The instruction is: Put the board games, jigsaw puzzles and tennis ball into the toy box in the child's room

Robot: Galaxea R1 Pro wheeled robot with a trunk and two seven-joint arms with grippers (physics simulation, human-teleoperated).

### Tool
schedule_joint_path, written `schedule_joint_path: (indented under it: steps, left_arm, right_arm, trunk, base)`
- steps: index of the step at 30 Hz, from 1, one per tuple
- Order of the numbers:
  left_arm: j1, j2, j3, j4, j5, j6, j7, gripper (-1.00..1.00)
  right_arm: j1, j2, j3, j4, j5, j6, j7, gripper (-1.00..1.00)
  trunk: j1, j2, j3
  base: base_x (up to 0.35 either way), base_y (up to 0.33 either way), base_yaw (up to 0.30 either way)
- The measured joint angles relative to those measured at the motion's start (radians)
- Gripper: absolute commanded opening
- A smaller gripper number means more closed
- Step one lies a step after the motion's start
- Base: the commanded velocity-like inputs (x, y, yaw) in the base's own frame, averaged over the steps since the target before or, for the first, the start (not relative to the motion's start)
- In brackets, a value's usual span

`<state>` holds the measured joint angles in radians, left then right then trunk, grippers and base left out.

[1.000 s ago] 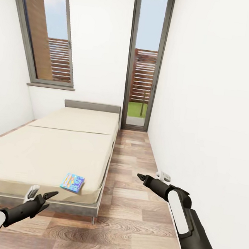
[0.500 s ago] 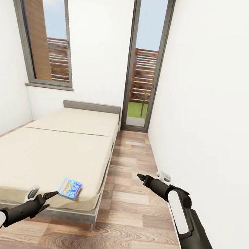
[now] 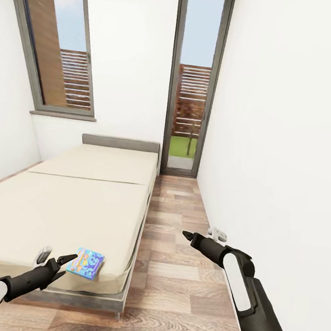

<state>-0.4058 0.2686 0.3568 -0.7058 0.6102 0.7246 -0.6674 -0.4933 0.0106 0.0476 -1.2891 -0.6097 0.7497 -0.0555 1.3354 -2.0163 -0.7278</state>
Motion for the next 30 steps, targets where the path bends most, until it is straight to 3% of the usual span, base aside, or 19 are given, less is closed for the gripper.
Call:
schedule_joint_path:
  steps: [19,30]
  left_arm:
    - [0.000,0.004,0.000,0.000,0.000,0.001,-0.065,1.00]
    - [0.000,0.005,0.000,0.000,-0.001,0.002,-0.070,1.00]
  right_arm:
    - [0.000,0.000,0.000,0.001,0.000,0.000,0.000,1.00]
    - [0.000,0.000,0.000,0.002,0.000,0.000,0.000,1.00]
  trunk:
    - [0.000,0.000,0.000]
    - [0.042,-0.077,-0.034]
  base:
    - [0.010,0.000,0.000]
    - [0.000,0.000,0.000]
